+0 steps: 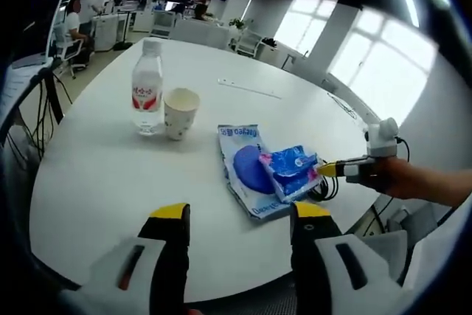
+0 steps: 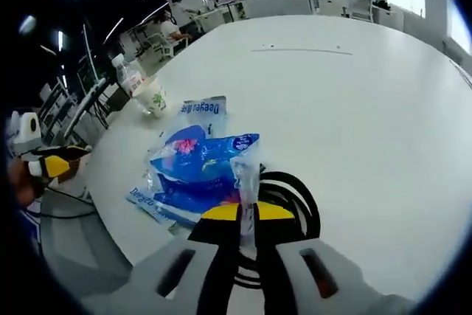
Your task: Arrange the tabletop items into an orderly group along one side of the table until the central work area is clear of visible clutter.
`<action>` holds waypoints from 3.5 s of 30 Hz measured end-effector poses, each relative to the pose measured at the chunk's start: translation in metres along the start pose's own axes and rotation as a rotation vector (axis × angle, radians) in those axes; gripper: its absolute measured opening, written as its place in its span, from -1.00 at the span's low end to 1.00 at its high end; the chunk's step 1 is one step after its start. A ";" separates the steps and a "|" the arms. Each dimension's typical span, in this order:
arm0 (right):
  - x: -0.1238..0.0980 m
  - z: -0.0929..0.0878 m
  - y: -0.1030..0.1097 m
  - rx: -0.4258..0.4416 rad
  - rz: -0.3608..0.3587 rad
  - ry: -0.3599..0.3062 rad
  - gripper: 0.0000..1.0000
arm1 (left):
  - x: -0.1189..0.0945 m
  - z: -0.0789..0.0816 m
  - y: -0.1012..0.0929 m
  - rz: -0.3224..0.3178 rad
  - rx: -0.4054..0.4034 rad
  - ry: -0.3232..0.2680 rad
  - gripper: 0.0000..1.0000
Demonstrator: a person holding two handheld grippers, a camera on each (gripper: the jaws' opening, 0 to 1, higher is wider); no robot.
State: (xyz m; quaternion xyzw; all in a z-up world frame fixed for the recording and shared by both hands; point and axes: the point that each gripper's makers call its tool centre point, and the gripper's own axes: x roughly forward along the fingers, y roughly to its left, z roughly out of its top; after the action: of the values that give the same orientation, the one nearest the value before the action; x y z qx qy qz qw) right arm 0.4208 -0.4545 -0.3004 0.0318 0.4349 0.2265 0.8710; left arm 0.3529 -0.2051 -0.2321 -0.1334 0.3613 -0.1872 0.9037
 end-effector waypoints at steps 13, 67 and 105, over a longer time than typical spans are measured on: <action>0.012 0.011 0.004 -0.173 0.071 0.082 -0.85 | -0.002 -0.001 -0.001 0.003 -0.005 -0.003 0.09; 0.009 0.080 -0.123 0.220 -0.074 -0.072 -1.00 | -0.010 0.000 0.009 0.058 -0.037 -0.005 0.09; 0.014 0.070 -0.135 0.183 -0.076 -0.017 -0.83 | -0.002 -0.015 -0.006 0.038 -0.107 0.001 0.08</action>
State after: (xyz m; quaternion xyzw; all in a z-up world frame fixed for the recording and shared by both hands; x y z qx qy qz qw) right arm 0.5315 -0.5595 -0.3016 0.0964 0.4470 0.1523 0.8762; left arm 0.3392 -0.2114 -0.2390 -0.1744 0.3736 -0.1506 0.8985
